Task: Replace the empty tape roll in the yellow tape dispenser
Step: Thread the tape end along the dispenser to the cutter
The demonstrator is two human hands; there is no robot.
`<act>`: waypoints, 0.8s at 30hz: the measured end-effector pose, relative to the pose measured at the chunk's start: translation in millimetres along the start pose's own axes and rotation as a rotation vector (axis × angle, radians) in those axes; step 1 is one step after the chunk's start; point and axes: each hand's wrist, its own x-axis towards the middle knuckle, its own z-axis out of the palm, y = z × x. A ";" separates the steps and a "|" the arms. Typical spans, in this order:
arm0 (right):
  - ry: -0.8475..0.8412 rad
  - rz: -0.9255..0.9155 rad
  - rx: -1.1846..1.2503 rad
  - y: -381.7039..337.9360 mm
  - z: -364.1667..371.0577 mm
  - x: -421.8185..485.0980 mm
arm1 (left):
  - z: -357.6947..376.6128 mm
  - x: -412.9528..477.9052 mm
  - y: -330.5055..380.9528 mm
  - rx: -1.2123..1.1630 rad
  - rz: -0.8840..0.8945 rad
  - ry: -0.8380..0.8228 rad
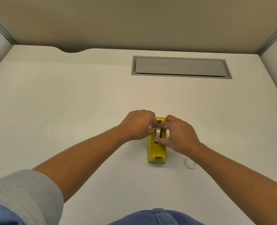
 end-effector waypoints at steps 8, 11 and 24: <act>-0.014 0.003 -0.029 -1.3 -2.0 1.6 | -3.0 3.4 0.1 0.009 0.054 -0.027; -0.015 0.001 -0.033 -1.8 -2.5 1.3 | -2.9 3.1 4.2 -0.068 -0.016 -0.016; -0.028 0.017 0.035 -4.9 -4.8 0.7 | 9.0 0.0 16.4 -0.096 -0.078 -0.002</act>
